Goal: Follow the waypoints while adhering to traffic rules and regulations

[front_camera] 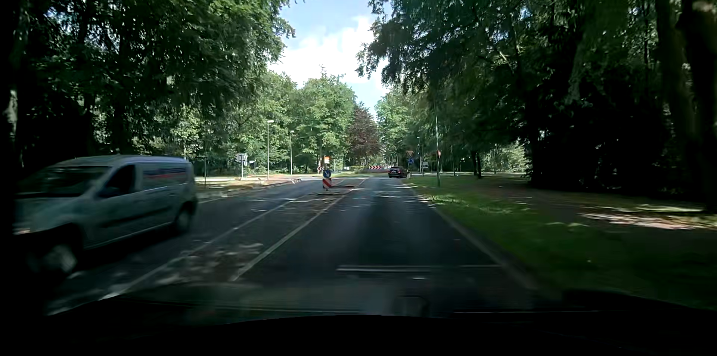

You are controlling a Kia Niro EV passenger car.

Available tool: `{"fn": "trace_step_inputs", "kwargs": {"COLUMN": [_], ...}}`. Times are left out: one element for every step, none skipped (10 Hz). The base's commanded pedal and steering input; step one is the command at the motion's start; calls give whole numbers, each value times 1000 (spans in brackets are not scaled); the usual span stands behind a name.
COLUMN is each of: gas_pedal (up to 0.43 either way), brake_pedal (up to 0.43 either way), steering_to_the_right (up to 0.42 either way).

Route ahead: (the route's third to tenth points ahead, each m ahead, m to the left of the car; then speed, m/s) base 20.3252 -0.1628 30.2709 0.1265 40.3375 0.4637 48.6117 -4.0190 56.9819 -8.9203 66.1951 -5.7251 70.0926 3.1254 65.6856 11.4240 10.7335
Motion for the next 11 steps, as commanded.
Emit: {"fn": "trace_step_inputs", "kwargs": {"gas_pedal": [157, 157, 157, 157, 110, 0, 0, 0, 0, 0, 0], "brake_pedal": [6, 6, 6, 6, 6, 6, 6, 6, 6, 6, 6], "steering_to_the_right": [-1, -1, -1, -1, -1, -1, 0, 0, 4, 5, 5]}}
